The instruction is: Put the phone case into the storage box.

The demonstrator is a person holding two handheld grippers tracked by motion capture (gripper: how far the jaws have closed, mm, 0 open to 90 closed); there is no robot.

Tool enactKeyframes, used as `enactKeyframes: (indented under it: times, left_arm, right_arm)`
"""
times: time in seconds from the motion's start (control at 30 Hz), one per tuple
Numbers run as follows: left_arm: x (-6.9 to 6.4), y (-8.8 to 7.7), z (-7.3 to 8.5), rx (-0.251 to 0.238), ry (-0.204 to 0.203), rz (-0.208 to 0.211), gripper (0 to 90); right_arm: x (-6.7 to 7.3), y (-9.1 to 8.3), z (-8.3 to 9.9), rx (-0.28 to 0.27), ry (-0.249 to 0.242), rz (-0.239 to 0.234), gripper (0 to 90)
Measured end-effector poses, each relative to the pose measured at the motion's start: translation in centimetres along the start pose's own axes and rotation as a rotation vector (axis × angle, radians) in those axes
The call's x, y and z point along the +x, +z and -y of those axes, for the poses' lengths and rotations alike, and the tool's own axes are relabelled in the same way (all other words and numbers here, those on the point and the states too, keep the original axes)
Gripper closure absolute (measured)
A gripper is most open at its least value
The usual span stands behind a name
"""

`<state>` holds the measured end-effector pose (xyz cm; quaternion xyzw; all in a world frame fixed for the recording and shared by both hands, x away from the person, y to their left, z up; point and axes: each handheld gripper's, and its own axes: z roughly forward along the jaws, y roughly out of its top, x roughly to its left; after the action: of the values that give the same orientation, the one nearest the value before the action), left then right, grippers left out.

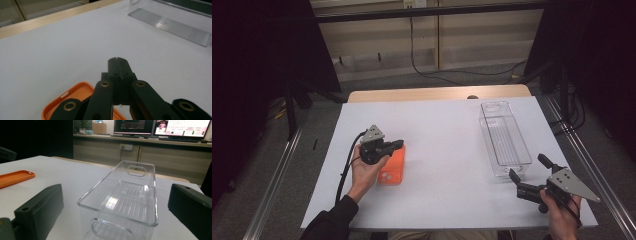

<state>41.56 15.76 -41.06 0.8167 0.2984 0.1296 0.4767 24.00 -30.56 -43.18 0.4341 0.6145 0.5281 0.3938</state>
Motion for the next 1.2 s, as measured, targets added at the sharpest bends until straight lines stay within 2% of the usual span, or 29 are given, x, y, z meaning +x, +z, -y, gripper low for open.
enactKeyframes:
  times: [0.13,0.2,0.27,0.37,0.4,0.43,0.47,0.5,0.57,0.8,0.93,1.03,1.2]
  left_arm:
    - [0.0,0.7,-0.6,0.055,0.028,-0.012,90.0]
    - [0.0,1.0,-0.8,0.08,0.042,-0.004,90.0]
    - [0.1,1.5,-1.0,0.089,0.032,0.007,90.0]
    - [0.3,2.2,-1.1,0.106,0.025,-0.004,90.0]
    - [0.4,2.4,-1.1,0.115,0.037,-0.018,90.0]
    - [0.4,2.7,-1.0,0.128,0.032,-0.01,90.0]
    - [0.5,2.8,-1.0,0.147,0.051,-0.028,90.0]
    - [0.6,3.1,-1.0,0.154,0.04,-0.022,90.0]
    - [0.7,3.4,-1.1,0.183,0.049,-0.023,90.0]
    - [1.5,4.9,-0.8,0.269,0.041,-0.026,90.0]
    - [1.6,5.6,-0.8,0.3,0.039,-0.031,90.0]
    - [1.6,6.2,-0.7,0.334,0.063,-0.027,90.0]
    - [1.9,5.9,-0.7,0.334,0.055,-0.028,90.0]
  right_arm:
    - [0.0,0.0,0.0,0.001,-0.002,-0.002,0.0]
    - [0.0,0.0,0.0,0.001,-0.002,-0.001,0.0]
    - [0.0,0.0,0.0,0.001,-0.003,0.0,0.0]
    - [0.0,0.0,0.0,0.001,-0.002,-0.001,0.0]
    - [0.0,0.0,0.0,0.002,-0.002,-0.001,0.0]
    - [0.0,0.0,0.0,0.001,-0.001,-0.002,0.0]
    - [0.0,0.0,0.0,0.0,-0.001,-0.002,0.0]
    - [0.0,0.0,0.0,0.0,-0.002,-0.003,0.0]
    - [0.0,0.0,0.0,0.001,-0.002,-0.003,0.0]
    - [0.0,-0.1,0.0,0.003,-0.003,-0.001,0.0]
    - [0.0,0.1,0.1,0.007,-0.006,0.003,0.0]
    - [0.0,0.0,0.0,0.004,-0.007,-0.002,0.0]
    - [0.0,0.0,0.1,0.009,-0.006,0.0,0.0]
